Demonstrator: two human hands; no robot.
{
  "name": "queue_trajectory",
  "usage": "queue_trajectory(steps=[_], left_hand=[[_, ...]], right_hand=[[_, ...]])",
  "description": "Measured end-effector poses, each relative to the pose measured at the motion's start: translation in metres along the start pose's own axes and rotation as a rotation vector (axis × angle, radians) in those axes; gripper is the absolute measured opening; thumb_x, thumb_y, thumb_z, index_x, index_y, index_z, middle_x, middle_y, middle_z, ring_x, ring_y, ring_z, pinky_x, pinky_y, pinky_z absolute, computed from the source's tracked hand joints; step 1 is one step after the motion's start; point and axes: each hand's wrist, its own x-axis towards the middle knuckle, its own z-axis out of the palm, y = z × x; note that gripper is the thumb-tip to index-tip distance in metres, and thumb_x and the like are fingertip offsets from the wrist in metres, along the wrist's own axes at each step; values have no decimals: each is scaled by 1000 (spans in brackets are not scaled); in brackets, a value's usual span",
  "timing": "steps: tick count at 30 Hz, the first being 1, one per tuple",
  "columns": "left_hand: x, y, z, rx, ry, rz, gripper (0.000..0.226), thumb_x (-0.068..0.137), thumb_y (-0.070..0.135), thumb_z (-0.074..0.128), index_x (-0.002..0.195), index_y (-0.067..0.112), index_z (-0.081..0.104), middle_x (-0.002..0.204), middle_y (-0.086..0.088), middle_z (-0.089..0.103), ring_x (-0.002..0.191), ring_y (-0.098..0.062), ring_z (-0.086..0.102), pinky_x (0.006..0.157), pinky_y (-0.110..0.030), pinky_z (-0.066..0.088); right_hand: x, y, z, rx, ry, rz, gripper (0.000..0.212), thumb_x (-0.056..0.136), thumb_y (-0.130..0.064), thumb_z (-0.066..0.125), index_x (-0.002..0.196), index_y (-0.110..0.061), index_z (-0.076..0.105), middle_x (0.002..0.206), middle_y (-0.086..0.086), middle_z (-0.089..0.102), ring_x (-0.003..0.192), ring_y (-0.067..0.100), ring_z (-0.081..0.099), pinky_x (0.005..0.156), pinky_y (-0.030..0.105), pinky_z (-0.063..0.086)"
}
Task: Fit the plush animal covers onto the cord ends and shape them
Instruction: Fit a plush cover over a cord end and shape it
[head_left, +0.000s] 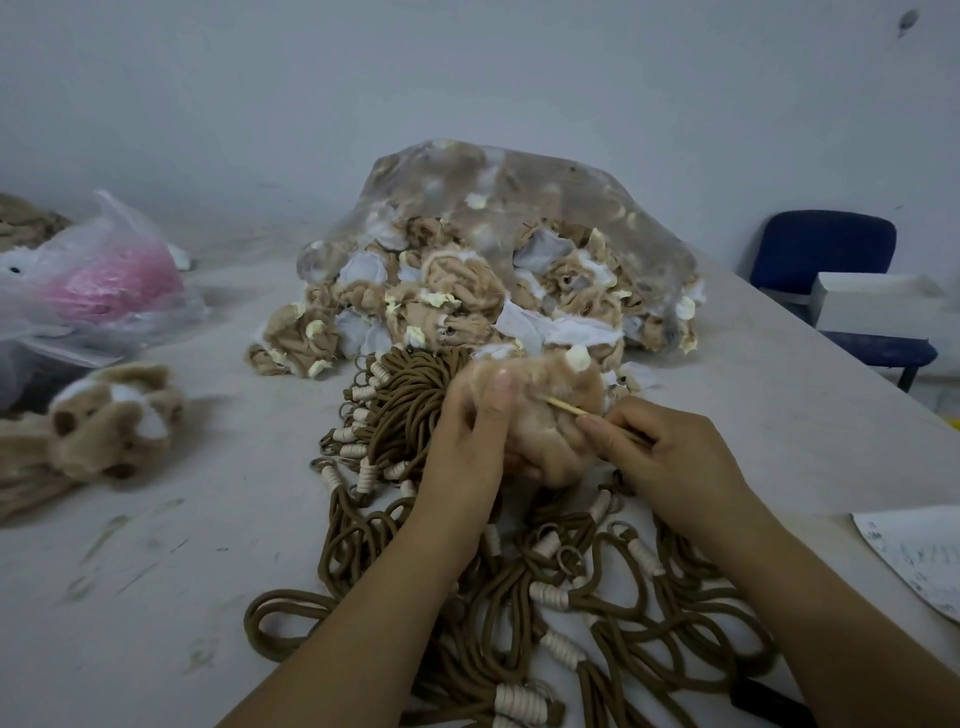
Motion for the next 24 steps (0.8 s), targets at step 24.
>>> queue_trajectory(steps=[24], left_hand=[[-2, 2, 7, -164, -277, -51, 40, 90, 42, 57, 96, 4, 65, 51, 1, 54, 42, -9, 47, 47, -16, 42]], right_hand=[[0, 0, 4, 94, 1, -33, 49, 77, -68, 46, 59, -22, 51, 62, -4, 54, 57, 11, 50, 53, 24, 36]])
